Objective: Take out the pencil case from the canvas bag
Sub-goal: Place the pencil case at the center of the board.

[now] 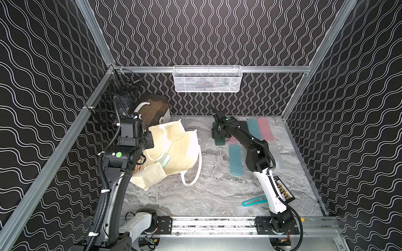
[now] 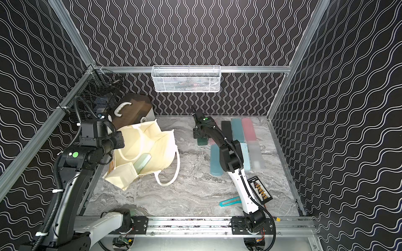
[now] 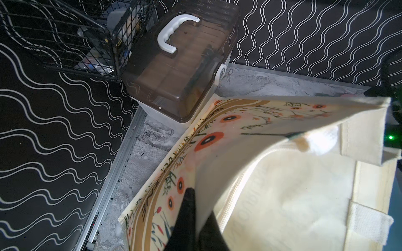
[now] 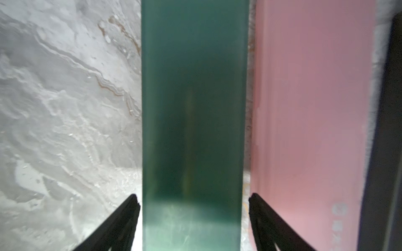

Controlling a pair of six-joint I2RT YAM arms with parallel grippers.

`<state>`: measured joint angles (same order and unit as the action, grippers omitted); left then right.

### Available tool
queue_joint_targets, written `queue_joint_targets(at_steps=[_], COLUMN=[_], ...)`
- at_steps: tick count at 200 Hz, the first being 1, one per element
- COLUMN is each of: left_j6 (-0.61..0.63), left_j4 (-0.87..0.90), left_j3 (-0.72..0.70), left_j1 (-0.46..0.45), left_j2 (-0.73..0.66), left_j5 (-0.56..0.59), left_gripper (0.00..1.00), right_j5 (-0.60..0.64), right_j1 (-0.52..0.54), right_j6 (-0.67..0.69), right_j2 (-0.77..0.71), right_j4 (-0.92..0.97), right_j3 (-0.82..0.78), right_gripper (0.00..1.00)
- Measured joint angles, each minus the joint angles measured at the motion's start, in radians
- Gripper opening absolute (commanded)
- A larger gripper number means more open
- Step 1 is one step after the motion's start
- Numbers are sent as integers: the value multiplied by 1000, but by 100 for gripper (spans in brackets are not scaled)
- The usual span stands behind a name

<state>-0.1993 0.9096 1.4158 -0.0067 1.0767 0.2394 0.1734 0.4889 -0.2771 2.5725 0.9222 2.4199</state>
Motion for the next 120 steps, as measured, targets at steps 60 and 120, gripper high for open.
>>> queue_joint_targets(at_steps=[60,120], left_j6=[-10,-14], left_j4=[-57,-239], left_j3=[19,-23], left_j1=[0,0], left_j2=[53,122], left_j5=[-146,-389], left_gripper=[0,0], right_j5=[-13,9], right_j1=[2,20], right_j6=[-30,-147], right_j2=[-426,-893], right_j4=[-119,-339], right_j3=[-423,-891], right_gripper=[83,89])
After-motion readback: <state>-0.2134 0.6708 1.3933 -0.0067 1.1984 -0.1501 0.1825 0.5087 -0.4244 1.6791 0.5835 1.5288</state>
